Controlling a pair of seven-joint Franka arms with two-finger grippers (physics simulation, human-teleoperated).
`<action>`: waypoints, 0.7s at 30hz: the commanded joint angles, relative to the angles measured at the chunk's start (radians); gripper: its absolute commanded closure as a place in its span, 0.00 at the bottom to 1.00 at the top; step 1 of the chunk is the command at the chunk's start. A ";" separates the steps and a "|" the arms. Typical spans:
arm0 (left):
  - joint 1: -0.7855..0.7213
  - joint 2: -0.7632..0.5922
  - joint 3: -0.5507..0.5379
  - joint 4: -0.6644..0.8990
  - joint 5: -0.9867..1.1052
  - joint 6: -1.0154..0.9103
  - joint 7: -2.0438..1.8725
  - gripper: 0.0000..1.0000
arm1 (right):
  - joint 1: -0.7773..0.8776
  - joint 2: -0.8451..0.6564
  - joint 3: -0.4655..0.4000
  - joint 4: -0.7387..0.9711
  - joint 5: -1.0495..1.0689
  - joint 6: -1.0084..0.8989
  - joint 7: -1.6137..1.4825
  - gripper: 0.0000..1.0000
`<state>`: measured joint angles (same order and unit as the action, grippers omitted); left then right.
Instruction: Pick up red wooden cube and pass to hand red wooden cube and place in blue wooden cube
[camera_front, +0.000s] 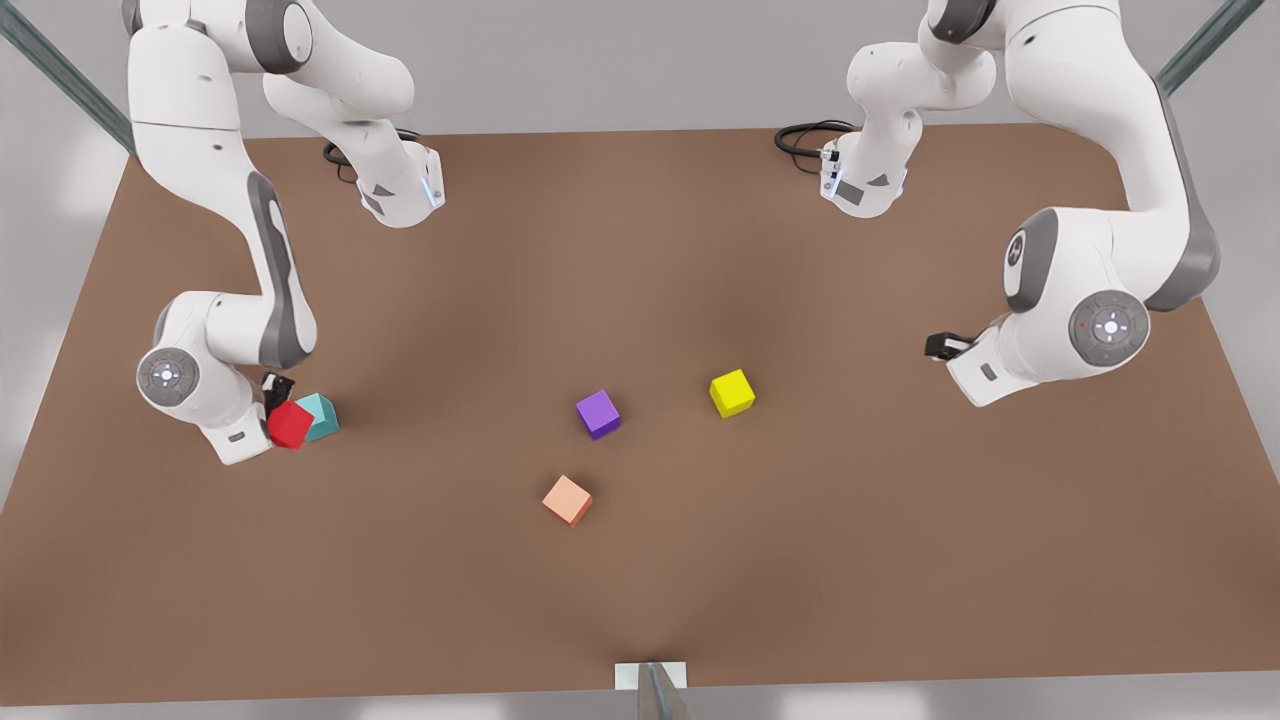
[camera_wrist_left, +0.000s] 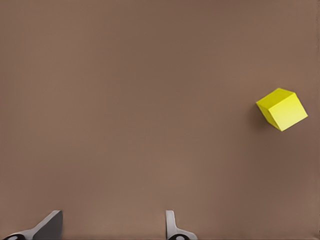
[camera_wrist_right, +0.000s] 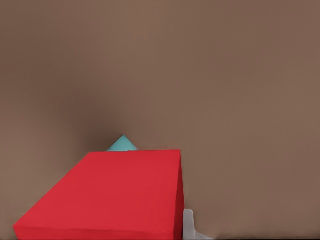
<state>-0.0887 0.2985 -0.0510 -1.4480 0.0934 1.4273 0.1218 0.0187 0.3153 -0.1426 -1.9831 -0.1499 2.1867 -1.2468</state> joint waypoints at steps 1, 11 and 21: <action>0.000 0.002 0.000 0.001 -0.007 -0.007 -0.001 0.00 | 0.000 0.001 0.000 -0.010 -0.013 -0.048 0.279 0.47; -0.002 0.013 -0.001 0.000 -0.007 -0.007 -0.002 0.00 | 0.000 0.021 0.002 -0.066 -0.027 -0.047 0.287 0.46; 0.000 0.022 0.000 0.000 -0.006 -0.007 -0.002 0.00 | -0.008 0.027 0.002 -0.109 -0.028 -0.010 0.285 0.00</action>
<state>-0.0890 0.3217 -0.0518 -1.4477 0.0863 1.4209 0.1204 0.0134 0.3393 -0.1410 -2.0915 -0.2437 2.2378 -0.9447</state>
